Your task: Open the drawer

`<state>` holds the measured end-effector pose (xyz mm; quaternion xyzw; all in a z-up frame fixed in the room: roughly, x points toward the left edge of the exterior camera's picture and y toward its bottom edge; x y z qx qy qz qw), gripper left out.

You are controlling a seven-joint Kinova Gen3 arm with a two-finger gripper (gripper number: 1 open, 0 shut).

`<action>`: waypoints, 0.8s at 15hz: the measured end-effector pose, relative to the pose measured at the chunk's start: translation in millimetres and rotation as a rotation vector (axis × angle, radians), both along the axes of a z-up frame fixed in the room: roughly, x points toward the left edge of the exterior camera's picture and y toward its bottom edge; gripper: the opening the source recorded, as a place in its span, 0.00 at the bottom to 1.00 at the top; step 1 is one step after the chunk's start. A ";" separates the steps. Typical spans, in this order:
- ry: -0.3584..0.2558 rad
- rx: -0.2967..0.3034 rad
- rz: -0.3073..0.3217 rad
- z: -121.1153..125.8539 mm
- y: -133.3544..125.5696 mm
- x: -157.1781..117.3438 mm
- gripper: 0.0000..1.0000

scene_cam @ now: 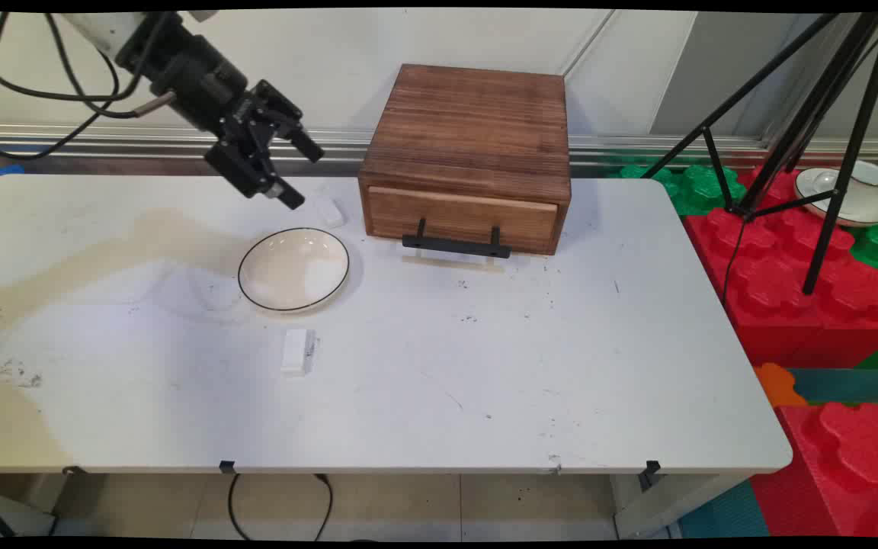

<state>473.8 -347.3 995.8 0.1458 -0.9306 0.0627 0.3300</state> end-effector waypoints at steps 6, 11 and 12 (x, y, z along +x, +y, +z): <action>0.012 -0.042 -0.016 -3.8 -17.4 -29.6 1.00; -0.006 -0.073 -0.028 -16.6 -39.0 -64.0 1.00; -0.013 -0.079 -0.033 -20.6 -44.0 -71.9 1.00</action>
